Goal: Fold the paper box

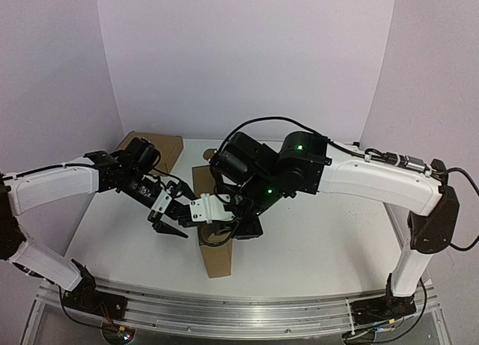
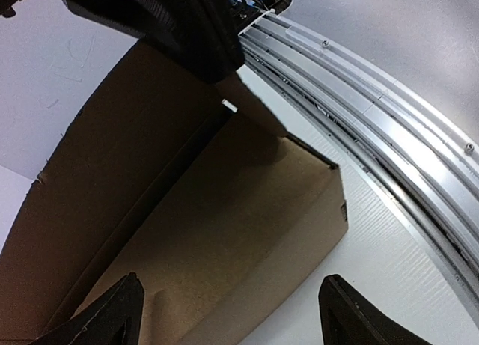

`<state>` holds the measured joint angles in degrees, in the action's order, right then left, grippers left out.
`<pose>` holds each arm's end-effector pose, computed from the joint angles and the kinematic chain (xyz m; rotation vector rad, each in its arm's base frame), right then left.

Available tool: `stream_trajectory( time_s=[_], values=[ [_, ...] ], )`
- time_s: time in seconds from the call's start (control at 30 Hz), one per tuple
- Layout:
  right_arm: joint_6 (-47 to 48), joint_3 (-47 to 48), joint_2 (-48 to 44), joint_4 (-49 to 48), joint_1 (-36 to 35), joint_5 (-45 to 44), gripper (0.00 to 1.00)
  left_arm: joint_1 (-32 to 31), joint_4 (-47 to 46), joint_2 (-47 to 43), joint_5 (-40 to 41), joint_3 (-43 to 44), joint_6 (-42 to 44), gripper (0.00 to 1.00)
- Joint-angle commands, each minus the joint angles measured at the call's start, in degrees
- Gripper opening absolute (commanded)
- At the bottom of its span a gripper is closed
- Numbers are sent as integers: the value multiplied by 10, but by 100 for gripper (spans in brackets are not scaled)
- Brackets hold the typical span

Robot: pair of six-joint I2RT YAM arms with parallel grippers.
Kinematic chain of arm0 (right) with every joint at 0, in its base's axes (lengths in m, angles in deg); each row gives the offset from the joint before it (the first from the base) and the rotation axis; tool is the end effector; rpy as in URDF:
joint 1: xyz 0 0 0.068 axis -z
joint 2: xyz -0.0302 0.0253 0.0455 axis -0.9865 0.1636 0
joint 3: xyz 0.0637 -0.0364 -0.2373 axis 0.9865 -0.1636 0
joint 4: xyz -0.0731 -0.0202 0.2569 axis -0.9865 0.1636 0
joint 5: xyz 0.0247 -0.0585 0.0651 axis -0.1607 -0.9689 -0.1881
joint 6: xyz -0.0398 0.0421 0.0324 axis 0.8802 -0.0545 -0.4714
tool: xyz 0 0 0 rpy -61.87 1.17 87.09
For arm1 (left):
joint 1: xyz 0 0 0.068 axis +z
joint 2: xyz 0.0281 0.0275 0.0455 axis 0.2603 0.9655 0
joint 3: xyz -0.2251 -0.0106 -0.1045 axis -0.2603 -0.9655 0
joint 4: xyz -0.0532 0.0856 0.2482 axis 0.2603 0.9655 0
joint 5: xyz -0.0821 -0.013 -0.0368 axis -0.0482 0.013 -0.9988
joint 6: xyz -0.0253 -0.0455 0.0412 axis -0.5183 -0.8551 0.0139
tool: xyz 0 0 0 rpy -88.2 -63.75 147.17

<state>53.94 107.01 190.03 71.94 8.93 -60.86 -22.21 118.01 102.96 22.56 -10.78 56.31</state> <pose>0.1292 0.3910 0.3030 -2.0995 1.4135 0.2313 0.2018 -0.2054 0.2265 2.0485 0.7453 -0.6655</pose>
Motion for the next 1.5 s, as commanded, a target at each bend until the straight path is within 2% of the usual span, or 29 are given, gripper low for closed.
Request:
stream_trajectory(
  time_s=[0.0, 0.07, 0.23, 0.53, 0.77, 1.07, 1.27, 1.47],
  values=[
    [15, 3, 14, 4, 2, 30, 0, -14, -25, 32, 4, 28, -4, 74],
    [20, 0, 12, 2, 2, 34, 0, -17, -15, 46, 13, 31, 4, 66],
    [18, 0, 9, -6, 2, 28, 0, -17, -4, 66, 24, 46, 2, 59],
    [19, 2, 17, -9, 2, 53, 0, -18, -4, 79, 33, 62, -23, 56],
    [-18, 22, 44, -7, 2, -3, 0, -22, 6, 82, 24, 70, -45, 55],
    [-12, 2, 38, -2, -2, -30, 0, -25, 10, 83, 26, 65, -61, 54],
    [9, 8, 51, 37, -19, -47, 0, -25, 17, 92, 36, 78, -83, 53],
    [25, 25, 75, 93, -30, -103, 0, -25, 31, 93, 41, 80, -81, 53]
  ],
)
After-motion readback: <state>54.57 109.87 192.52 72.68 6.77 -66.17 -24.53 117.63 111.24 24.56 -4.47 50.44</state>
